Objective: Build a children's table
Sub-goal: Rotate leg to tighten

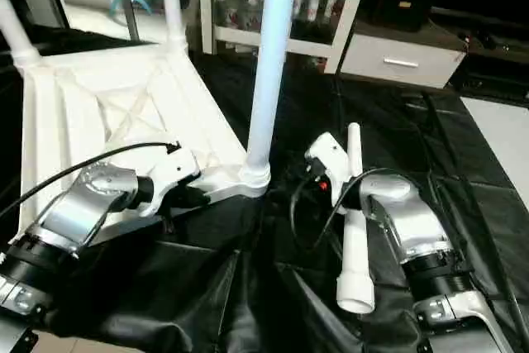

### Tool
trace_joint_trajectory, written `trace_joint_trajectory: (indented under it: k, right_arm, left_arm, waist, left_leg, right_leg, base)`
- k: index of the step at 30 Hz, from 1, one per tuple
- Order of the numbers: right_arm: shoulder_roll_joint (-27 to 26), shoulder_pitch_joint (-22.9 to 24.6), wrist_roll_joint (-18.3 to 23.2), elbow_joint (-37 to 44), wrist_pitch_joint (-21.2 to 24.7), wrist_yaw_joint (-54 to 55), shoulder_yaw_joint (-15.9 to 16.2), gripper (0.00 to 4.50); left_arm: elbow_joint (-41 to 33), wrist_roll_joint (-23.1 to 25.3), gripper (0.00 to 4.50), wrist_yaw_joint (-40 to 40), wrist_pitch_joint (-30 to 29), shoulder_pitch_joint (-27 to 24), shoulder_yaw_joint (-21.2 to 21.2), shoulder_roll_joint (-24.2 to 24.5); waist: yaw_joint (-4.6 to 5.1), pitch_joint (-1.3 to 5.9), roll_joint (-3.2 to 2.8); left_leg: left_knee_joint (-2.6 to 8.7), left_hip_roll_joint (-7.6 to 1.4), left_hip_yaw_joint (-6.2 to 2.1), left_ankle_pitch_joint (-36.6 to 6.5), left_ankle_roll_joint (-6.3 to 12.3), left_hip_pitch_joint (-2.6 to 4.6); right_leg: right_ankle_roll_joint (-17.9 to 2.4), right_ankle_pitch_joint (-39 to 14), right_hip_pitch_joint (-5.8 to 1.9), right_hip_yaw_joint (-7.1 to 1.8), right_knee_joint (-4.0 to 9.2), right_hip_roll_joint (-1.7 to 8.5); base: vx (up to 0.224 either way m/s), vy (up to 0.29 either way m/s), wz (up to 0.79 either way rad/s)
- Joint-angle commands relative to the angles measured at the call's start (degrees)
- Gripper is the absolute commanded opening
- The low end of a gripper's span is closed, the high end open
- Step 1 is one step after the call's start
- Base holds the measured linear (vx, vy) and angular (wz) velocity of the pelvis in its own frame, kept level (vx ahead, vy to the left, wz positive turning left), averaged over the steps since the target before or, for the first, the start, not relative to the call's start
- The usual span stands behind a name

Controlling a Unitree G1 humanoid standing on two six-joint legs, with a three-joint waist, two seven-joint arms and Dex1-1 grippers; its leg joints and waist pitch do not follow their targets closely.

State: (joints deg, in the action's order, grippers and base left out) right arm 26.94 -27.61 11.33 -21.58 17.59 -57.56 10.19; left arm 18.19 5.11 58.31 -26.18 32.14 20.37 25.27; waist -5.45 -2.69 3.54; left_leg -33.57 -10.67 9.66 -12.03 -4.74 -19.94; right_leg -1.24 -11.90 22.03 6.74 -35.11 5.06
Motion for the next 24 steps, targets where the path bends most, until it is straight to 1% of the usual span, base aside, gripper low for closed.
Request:
trace_joint_trajectory:
  k: [1,3,4,5,6,7,8,9,10,11,12,13,14,15,17,18,19,20,21,22,24]
  right_arm:
    - [0.70,-0.87,-0.74,-0.84,-1.18,-0.67,0.88,3.99]
    - [-0.59,-1.55,-0.72,-2.36,-2.32,0.14,0.83,3.99]
    - [-1.08,-1.73,-0.32,-2.71,-2.66,0.06,0.84,3.99]
    - [-1.88,-2.16,-0.88,-3.83,-3.70,0.35,1.16,3.99]
    - [-2.46,-2.47,-1.43,-4.68,-4.54,0.60,1.38,3.99]
    - [-3.23,-3.03,-2.50,-6.23,-6.02,1.08,1.91,3.99]
    - [-4.02,-3.65,-3.63,-7.88,-7.43,1.33,2.34,3.99]
    - [-4.51,-4.13,-3.99,-8.92,-7.90,1.42,2.52,3.99]
    - [-5.00,-4.89,-4.63,-10.48,-9.07,1.76,2.87,3.99]
    - [-5.12,-5.09,-4.76,-10.88,-9.36,1.81,2.97,3.99]
    - [-5.41,-5.58,-4.83,-11.76,-9.92,1.60,3.19,3.99]
    - [-5.61,-5.93,-4.86,-12.38,-10.31,1.39,3.34,3.99]
    - [-6.05,-7.21,-5.62,-14.91,-11.90,1.57,3.59,3.99]
    - [-6.13,-7.42,-5.77,-15.40,-12.24,1.58,3.59,3.99]
    - [-6.51,-8.43,-6.01,-17.51,-13.24,1.51,3.27,3.99]
    - [-6.66,-8.81,-6.08,-18.34,-13.66,1.17,3.04,3.99]
    - [-6.74,-9.10,-6.12,-18.94,-13.96,0.92,2.85,3.99]
    - [-6.83,-9.29,-6.07,-19.33,-14.20,0.80,2.67,3.99]
    - [-6.92,-9.46,-5.98,-19.65,-14.38,0.65,2.51,3.84]
    - [-7.04,-9.72,-5.79,-20.17,-14.71,0.32,2.34,3.67]
    - [-7.12,-9.94,-5.81,-20.83,-15.20,0.15,2.39,3.67]
  left_arm:
    - [0.10,-0.05,0.00,3.48,-1.06,-1.50,4.43,-0.05]
    - [-0.59,-0.24,0.00,4.27,-1.27,-1.62,4.74,0.07]
    - [-0.75,-0.30,0.00,4.48,-1.31,-1.64,4.83,0.10]
    - [-0.98,-0.37,0.00,4.94,-1.25,-1.72,5.02,0.19]
    - [-1.12,-0.43,0.00,5.26,-1.20,-1.77,5.16,0.25]
    - [-1.31,-0.49,0.00,5.50,-1.26,-1.82,5.26,0.21]
    - [-1.39,-0.47,0.00,5.70,-1.31,-1.82,5.31,0.16]
    - [-1.36,-0.43,0.00,5.68,-1.30,-1.77,5.31,0.12]
    - [-1.34,-0.37,0.00,5.75,-1.35,-1.70,5.26,0.05]
    - [-1.34,-0.36,0.00,5.76,-1.36,-1.68,5.25,0.04]
    - [-1.35,-0.37,0.00,5.75,-1.37,-1.65,5.25,0.06]
    - [-1.37,-0.38,0.00,5.74,-1.38,-1.63,5.27,0.10]
    - [-1.47,-0.32,0.00,5.73,-1.41,-1.65,5.26,0.19]
    - [-1.49,-0.30,0.00,5.75,-1.43,-1.66,5.24,0.20]
    - [-1.58,-0.19,0.00,5.78,-1.49,-1.69,5.19,0.25]
    - [-1.61,-0.17,0.00,5.76,-1.52,-1.70,5.17,0.25]
    - [-1.63,-0.18,0.00,5.71,-1.55,-1.73,5.13,0.24]
    - [-1.62,-0.16,0.00,5.70,-1.54,-1.74,5.12,0.25]
    - [-1.61,-0.13,0.00,5.69,-1.52,-1.76,5.11,0.27]
    - [-1.59,-0.10,0.00,5.63,-1.52,-1.83,5.06,0.27]
    - [-1.59,-0.09,0.00,5.58,-1.53,-1.92,5.02,0.29]
  waist:
    - [-0.25,2.99,-0.79]
    - [-0.40,3.13,-0.99]
    - [-0.45,3.15,-0.99]
    - [-0.51,3.30,-1.00]
    - [-0.49,3.31,-1.00]
    - [-0.71,3.34,-1.21]
    - [-0.70,3.35,-1.13]
    - [-0.77,3.35,-1.14]
    - [-0.83,3.38,-1.14]
    - [-0.88,3.33,-1.22]
    - [-0.87,3.36,-1.10]
    - [-0.91,3.35,-1.22]
    - [-0.88,3.37,-1.04]
    - [-0.80,3.39,-1.07]
    - [-0.78,3.30,-0.94]
    - [-0.78,3.36,-0.99]
    - [-0.75,3.34,-0.75]
    - [-0.81,3.38,-0.88]
    - [-0.79,3.41,-0.80]
    - [-0.79,3.44,-0.87]
    - [-0.82,3.46,-0.93]
  left_leg:
    - [4.21,-3.56,-0.88,-6.73,2.50,0.28]
    - [4.10,-3.62,-0.71,-5.34,2.38,0.35]
    - [4.08,-3.61,-0.66,-4.90,2.38,0.37]
    - [3.92,-3.58,-0.58,-3.50,2.63,0.50]
    - [3.91,-3.55,-0.57,-3.21,2.69,0.43]
    - [3.81,-3.50,-0.50,-2.73,2.74,0.52]
    - [3.80,-3.44,-0.45,-2.68,2.62,0.51]
    - [3.81,-3.43,-0.44,-2.74,2.52,0.51]
    - [3.81,-3.43,-0.37,-3.12,2.31,0.65]
    - [3.84,-3.45,-0.36,-3.16,2.24,0.69]
    - [3.82,-3.44,-0.35,-3.20,2.24,0.69]
    - [3.86,-3.43,-0.37,-3.30,2.23,0.65]
    - [3.85,-3.42,-0.38,-3.39,2.26,0.59]
    - [3.87,-3.42,-0.45,-3.43,2.16,0.43]
    - [3.86,-3.36,-0.40,-3.87,2.13,0.36]
    - [3.83,-3.34,-0.41,-3.80,2.18,0.39]
    - [3.81,-3.36,-0.36,-3.62,2.40,0.35]
    - [3.77,-3.36,-0.40,-3.15,2.61,0.34]
    - [3.72,-3.35,-0.37,-2.89,2.77,0.32]
    - [3.70,-3.36,-0.38,-2.66,3.03,0.32]
    - [3.66,-3.37,-0.40,-2.10,3.29,0.35]
  right_leg:
    - [-14.02,-5.57,-2.87,-4.26,3.82,5.01]
    - [-14.75,-3.20,-2.78,-4.25,3.39,4.90]
    - [-14.93,-2.36,-2.78,-4.24,3.35,4.82]
    - [-15.78,0.67,-2.73,-4.21,2.91,4.74]
    - [-15.97,1.25,-2.83,-4.19,2.87,4.73]
    - [-16.17,2.04,-2.77,-4.20,2.76,4.79]
    - [-16.37,2.27,-2.80,-4.20,2.74,4.75]
    - [-16.41,2.19,-2.85,-4.19,2.76,4.76]
    - [-16.57,2.01,-2.79,-4.19,2.76,4.76]
    - [-16.55,2.23,-2.78,-4.22,2.70,4.69]
    - [-16.54,2.30,-2.82,-4.22,2.70,4.67]
    - [-16.44,2.37,-2.88,-4.22,2.67,4.63]
    - [-16.33,2.43,-2.94,-4.23,2.63,4.63]
    - [-16.37,2.17,-3.00,-4.21,2.51,4.69]
    - [-15.96,1.01,-3.07,-4.31,2.70,4.73]
    - [-15.96,1.01,-3.07,-4.31,2.65,4.72]
    - [-15.93,1.02,-3.09,-4.33,2.69,4.73]
    - [-15.90,1.33,-3.12,-4.34,2.58,4.73]
    - [-15.87,1.60,-3.11,-4.33,2.53,4.70]
    - [-15.99,1.68,-3.09,-4.31,2.50,4.76]
    - [-16.18,2.30,-3.07,-4.29,2.43,4.69]
  base:
    - [0.000,0.000,0.00]
    - [0.000,0.000,0.00]
    - [0.000,0.000,0.00]
    - [0.000,0.000,0.00]
    - [0.000,0.000,0.00]
    - [0.000,0.000,0.00]
    - [0.000,0.000,0.00]
    - [0.000,0.000,0.00]
    - [0.000,0.000,0.00]
    - [0.000,0.000,0.00]
    - [0.000,0.000,0.00]
    - [0.000,0.000,0.00]
    - [0.000,0.000,0.00]
    - [0.000,0.000,0.00]
    - [0.000,0.000,0.00]
    - [0.000,0.000,0.00]
    - [0.000,0.000,0.00]
    - [0.000,0.000,0.00]
    - [0.000,0.000,0.00]
    - [0.000,0.000,0.00]
    - [0.000,0.000,0.00]
